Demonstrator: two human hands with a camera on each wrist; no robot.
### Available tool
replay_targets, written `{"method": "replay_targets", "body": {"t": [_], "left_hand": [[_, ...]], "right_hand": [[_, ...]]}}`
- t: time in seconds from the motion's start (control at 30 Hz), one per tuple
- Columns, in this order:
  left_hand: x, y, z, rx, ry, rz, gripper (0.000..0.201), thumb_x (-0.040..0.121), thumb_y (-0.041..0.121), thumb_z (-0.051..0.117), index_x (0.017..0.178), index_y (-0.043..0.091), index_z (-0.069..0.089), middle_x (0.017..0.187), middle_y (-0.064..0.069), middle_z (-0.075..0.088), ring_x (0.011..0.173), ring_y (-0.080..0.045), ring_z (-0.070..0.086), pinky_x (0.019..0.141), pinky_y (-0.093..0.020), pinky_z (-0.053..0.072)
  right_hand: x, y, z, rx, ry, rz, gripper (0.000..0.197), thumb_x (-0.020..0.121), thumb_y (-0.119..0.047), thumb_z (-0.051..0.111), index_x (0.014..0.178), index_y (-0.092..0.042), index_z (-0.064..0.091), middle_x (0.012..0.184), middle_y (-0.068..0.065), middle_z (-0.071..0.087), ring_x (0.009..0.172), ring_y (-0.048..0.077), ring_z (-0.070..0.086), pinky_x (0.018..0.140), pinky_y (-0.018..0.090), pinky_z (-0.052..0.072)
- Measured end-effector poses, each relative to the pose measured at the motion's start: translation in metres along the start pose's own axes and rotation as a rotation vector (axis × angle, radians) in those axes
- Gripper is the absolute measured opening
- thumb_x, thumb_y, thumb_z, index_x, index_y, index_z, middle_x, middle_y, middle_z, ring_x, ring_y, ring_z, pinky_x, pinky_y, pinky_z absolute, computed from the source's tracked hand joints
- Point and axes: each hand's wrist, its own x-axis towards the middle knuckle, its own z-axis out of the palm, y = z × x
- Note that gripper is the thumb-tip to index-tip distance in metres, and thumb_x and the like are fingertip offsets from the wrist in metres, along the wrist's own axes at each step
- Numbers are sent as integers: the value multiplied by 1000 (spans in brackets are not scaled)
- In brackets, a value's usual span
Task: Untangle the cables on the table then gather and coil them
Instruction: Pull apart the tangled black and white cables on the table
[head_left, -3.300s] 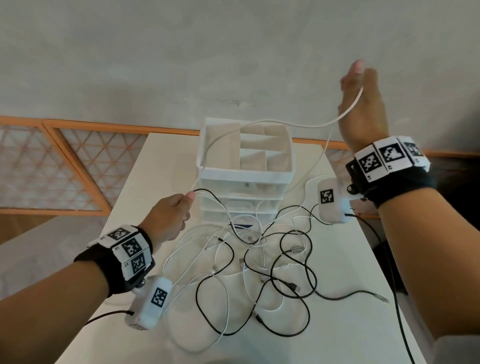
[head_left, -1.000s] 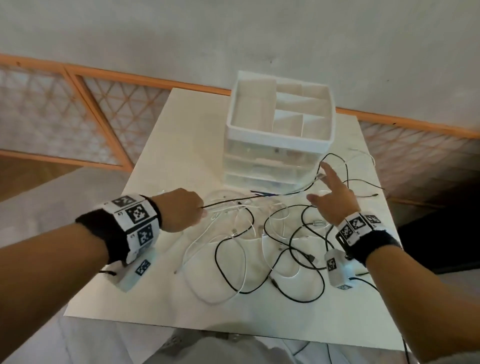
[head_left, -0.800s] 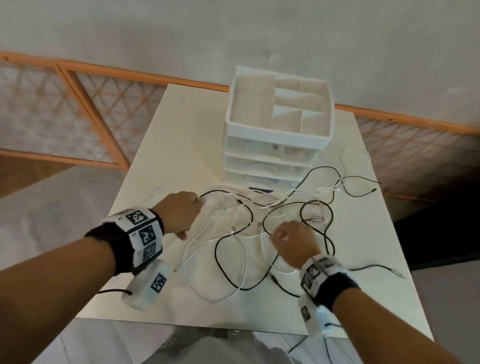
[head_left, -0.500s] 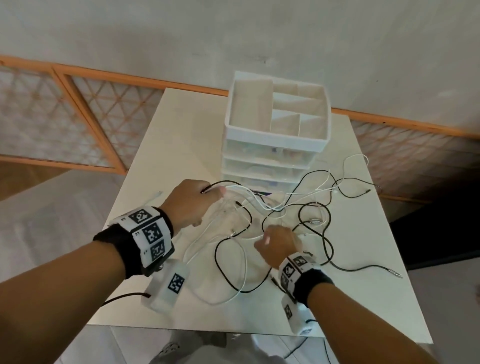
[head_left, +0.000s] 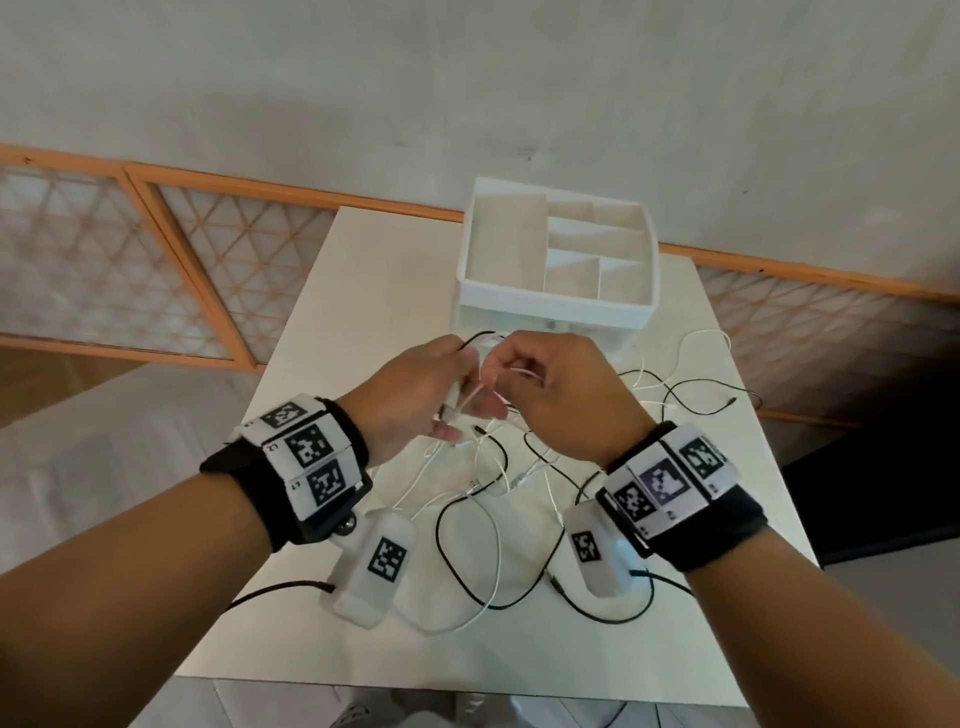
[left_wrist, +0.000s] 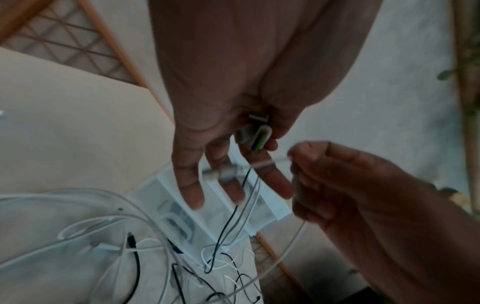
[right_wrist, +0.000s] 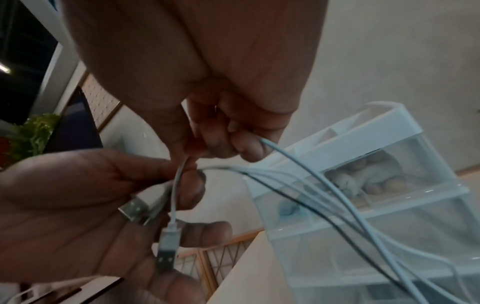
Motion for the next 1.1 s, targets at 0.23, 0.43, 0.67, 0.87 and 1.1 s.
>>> {"method": "replay_targets", "body": {"t": [0.23, 0.43, 0.67, 0.87, 1.1], "left_hand": [[-2, 7, -5, 22, -82, 50, 27, 105, 28, 43, 86, 11, 52, 61, 0, 42, 53, -16, 38, 48, -27, 39], [-10, 42, -21, -78, 40, 240, 34, 99, 37, 52, 73, 19, 39, 63, 2, 24, 54, -16, 15, 48, -30, 16], [6, 11, -16, 199, 224, 100, 39, 94, 45, 60, 76, 14, 45, 62, -2, 45, 41, -13, 40, 37, -20, 23], [14, 2, -10, 57, 356, 30, 41, 99, 41, 53, 68, 14, 46, 54, -1, 47, 45, -15, 54, 37, -22, 29], [18, 17, -11, -49, 400, 85, 39, 101, 41, 50, 71, 16, 45, 55, 1, 49, 41, -12, 41, 35, -20, 27]], "right_hand": [[12, 12, -23, 229, 208, -11, 10, 81, -18, 81, 84, -20, 72, 68, -3, 58, 57, 7, 48, 58, 19, 42], [-19, 119, -24, -611, -167, 548, 34, 97, -45, 54, 86, -21, 76, 94, 6, 74, 93, 27, 67, 83, 31, 48], [12, 59, -90, 281, 521, 197, 25, 97, -17, 49, 82, -20, 69, 69, 1, 71, 51, 17, 62, 55, 35, 57], [24, 56, -108, 374, 616, 312, 36, 97, -53, 50, 97, -20, 66, 88, 7, 75, 54, 19, 64, 50, 27, 47], [14, 59, -119, 219, 686, 193, 50, 93, -64, 44, 110, -21, 64, 102, 2, 73, 65, 16, 67, 60, 33, 50]]}}
